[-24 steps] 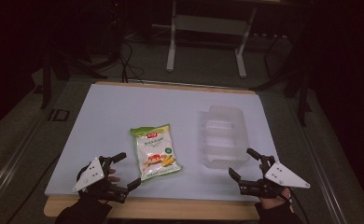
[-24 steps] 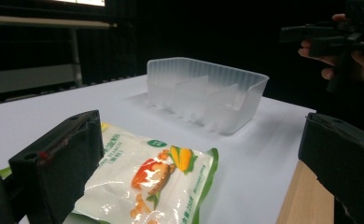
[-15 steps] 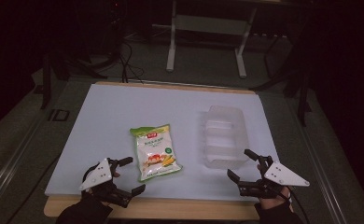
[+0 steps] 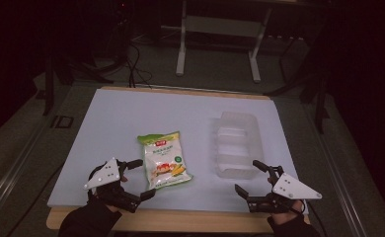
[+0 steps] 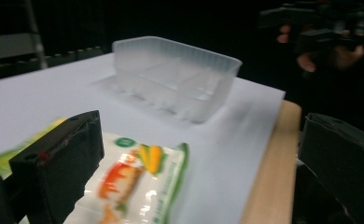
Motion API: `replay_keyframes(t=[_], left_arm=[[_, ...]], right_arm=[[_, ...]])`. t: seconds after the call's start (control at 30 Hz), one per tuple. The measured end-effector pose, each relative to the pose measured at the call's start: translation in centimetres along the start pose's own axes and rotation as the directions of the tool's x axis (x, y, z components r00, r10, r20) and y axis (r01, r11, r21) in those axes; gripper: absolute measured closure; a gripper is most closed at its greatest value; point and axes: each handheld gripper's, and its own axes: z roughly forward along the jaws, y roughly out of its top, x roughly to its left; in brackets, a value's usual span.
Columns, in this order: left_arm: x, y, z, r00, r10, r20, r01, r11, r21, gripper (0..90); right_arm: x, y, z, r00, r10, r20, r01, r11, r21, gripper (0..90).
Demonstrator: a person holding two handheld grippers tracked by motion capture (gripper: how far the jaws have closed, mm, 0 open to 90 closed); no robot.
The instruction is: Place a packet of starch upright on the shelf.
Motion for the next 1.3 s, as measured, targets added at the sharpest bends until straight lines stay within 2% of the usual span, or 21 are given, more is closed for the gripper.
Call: replay_keyframes(t=[0.1,0.23,0.27,0.37,0.43,0.53,0.67,0.73,0.83,0.93,0.97,1.03,1.17,1.3], left_arm=[[0.8,0.7,0.2,0.9998,0.008,-0.018,-0.008,0.9999,0.015,0.8],[2.2,1.4,0.9,0.9994,-0.007,-0.034,0.008,0.9995,0.031,0.7],[2.5,1.5,1.0,0.9996,-0.013,-0.026,0.014,0.9993,0.036,0.8],[3.6,1.6,1.6,0.9987,-0.030,-0.042,0.032,0.9984,0.046,0.8],[4.2,1.7,2.0,0.9976,-0.027,-0.064,0.030,0.9979,0.057,0.8],[5.4,1.7,2.4,0.9942,-0.045,-0.098,0.051,0.9966,0.065,0.9],[7.0,1.7,3.1,0.9848,-0.078,-0.155,0.089,0.9936,0.069,0.8],[7.9,1.7,3.4,0.9808,-0.099,-0.168,0.113,0.9910,0.072,0.8],[9.1,1.7,3.7,0.9735,-0.110,-0.201,0.125,0.9898,0.068,1.2],[10.2,1.5,3.9,0.9629,-0.115,-0.244,0.133,0.9893,0.059,4.2],[10.6,1.5,4.0,0.9607,-0.127,-0.247,0.145,0.9879,0.055,4.5],[11.3,1.2,4.1,0.9522,-0.128,-0.277,0.152,0.9861,0.067,7.1],[12.7,0.3,4.8,0.9360,-0.153,-0.317,0.195,0.9753,0.105,13.2],[14.0,-1.2,5.8,0.9272,-0.204,-0.314,0.262,0.9522,0.156,13.4]], right_arm=[[0.0,0.1,-0.1,0.9999,-0.011,-0.002,0.011,1.000,-0.023,9.6],[-0.1,0.4,0.1,0.9999,0.014,0.000,-0.014,1.000,-0.003,9.6],[-0.1,0.4,0.1,0.9999,0.014,-0.002,-0.014,1.000,0.003,9.7],[0.0,0.5,0.1,0.9998,0.012,0.015,-0.011,1.000,-0.004,9.6],[0.0,0.6,0.0,0.9997,0.025,0.009,-0.024,0.999,-0.021,9.6],[0.1,0.7,-0.1,0.9993,0.031,0.022,-0.030,0.999,-0.042,9.6],[0.3,0.9,0.0,0.9987,0.046,0.020,-0.045,0.997,-0.059,9.5],[0.5,0.9,0.1,0.9992,0.039,0.010,-0.039,0.998,-0.049,9.5],[0.7,0.9,0.3,0.9994,0.036,-0.001,-0.036,0.999,-0.035,9.5],[0.7,0.8,0.5,0.9988,0.049,-0.005,-0.049,0.999,-0.016,9.6],[0.7,0.8,0.5,0.9984,0.055,-0.010,-0.056,0.998,-0.016,9.6],[0.8,0.9,0.4,0.9982,0.058,-0.014,-0.058,0.998,-0.020,9.6],[0.8,0.9,0.4,0.9985,0.054,-0.013,-0.054,0.998,-0.024,9.7],[0.9,0.9,0.4,0.9987,0.048,-0.019,-0.049,0.999,-0.017,9.7]])
